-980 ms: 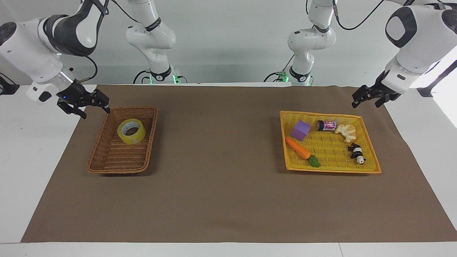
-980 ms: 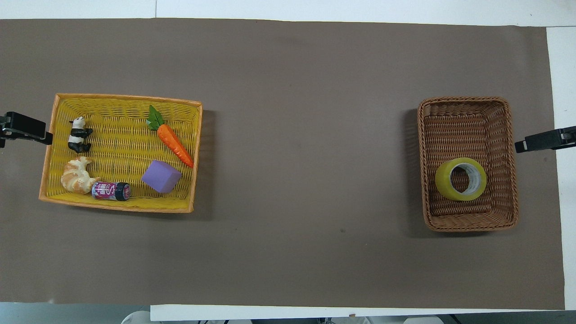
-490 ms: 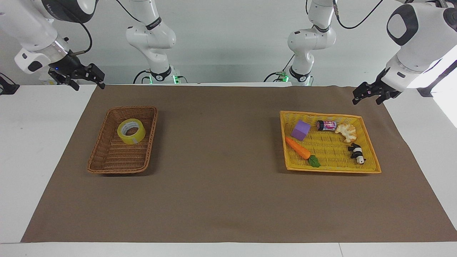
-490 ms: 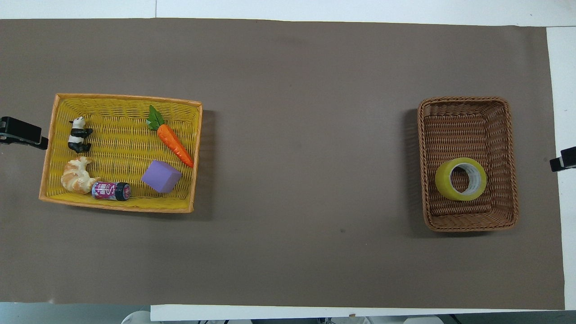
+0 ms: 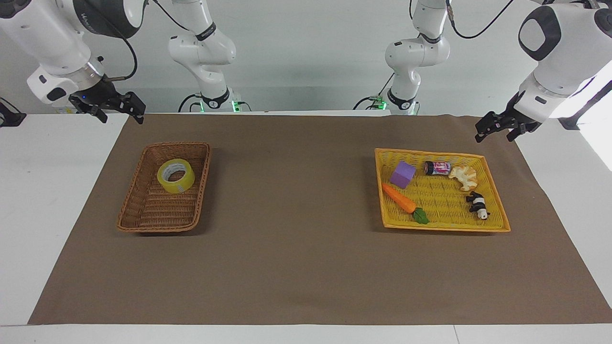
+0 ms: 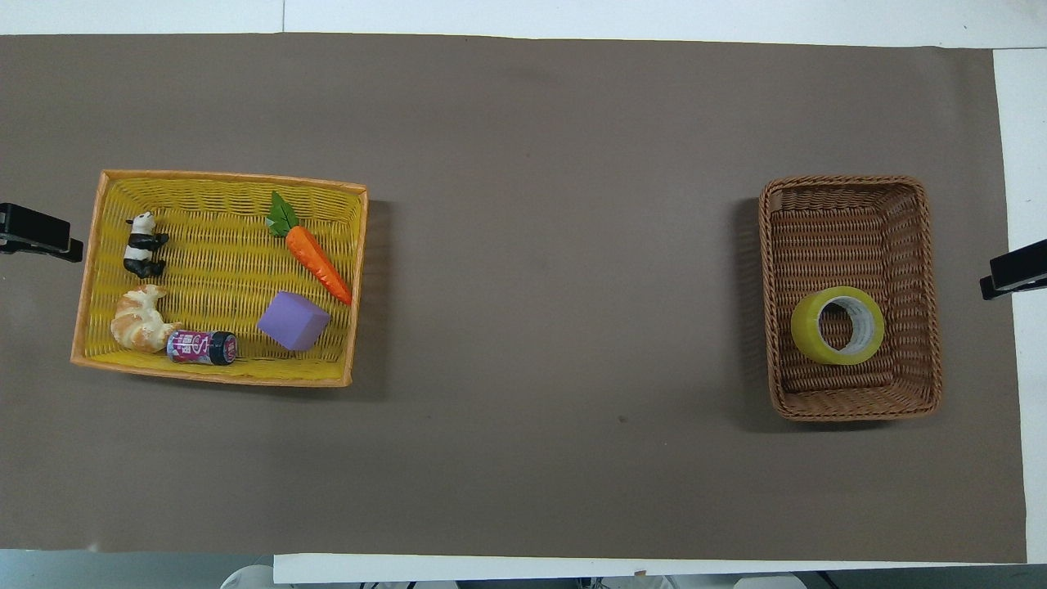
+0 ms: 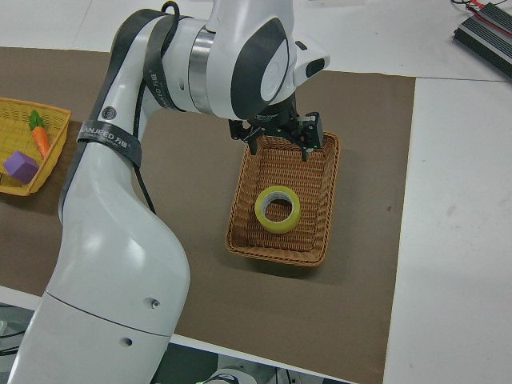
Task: Move tape to another basket
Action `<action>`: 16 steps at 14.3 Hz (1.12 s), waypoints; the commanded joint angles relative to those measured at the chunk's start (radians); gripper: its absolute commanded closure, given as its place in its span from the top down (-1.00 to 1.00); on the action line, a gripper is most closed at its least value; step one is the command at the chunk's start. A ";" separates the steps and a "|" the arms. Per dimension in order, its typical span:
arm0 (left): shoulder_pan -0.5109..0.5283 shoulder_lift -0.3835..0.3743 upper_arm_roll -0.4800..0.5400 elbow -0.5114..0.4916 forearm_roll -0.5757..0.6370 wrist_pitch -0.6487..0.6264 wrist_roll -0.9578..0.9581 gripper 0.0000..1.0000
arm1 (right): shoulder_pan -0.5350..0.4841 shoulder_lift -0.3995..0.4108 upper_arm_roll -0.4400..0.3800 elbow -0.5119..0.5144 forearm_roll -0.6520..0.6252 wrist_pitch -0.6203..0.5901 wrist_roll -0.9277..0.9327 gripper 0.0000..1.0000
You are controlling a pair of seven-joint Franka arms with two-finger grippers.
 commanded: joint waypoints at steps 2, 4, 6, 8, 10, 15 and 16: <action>0.004 -0.016 -0.005 -0.018 0.017 0.019 -0.013 1.00 | -0.012 0.023 0.000 0.061 -0.003 -0.003 0.025 1.00; -0.003 -0.016 -0.005 -0.018 0.017 0.019 -0.013 1.00 | -0.015 0.023 0.003 0.065 -0.002 0.000 0.034 1.00; -0.002 -0.017 -0.005 -0.018 0.017 0.017 -0.013 1.00 | -0.012 0.023 0.005 0.065 -0.002 0.004 0.048 1.00; 0.004 -0.017 -0.005 -0.018 0.015 0.017 -0.013 1.00 | -0.013 0.025 0.005 0.067 0.000 0.003 0.046 1.00; 0.006 -0.016 -0.005 -0.018 0.017 0.017 -0.013 1.00 | -0.013 0.025 0.002 0.067 0.002 0.001 0.045 1.00; 0.006 -0.017 -0.005 -0.018 0.017 0.019 -0.013 1.00 | -0.013 0.031 0.002 0.075 0.012 0.001 0.046 1.00; 0.006 -0.017 -0.005 -0.018 0.017 0.019 -0.013 1.00 | -0.013 0.032 0.000 0.084 0.012 -0.003 0.046 1.00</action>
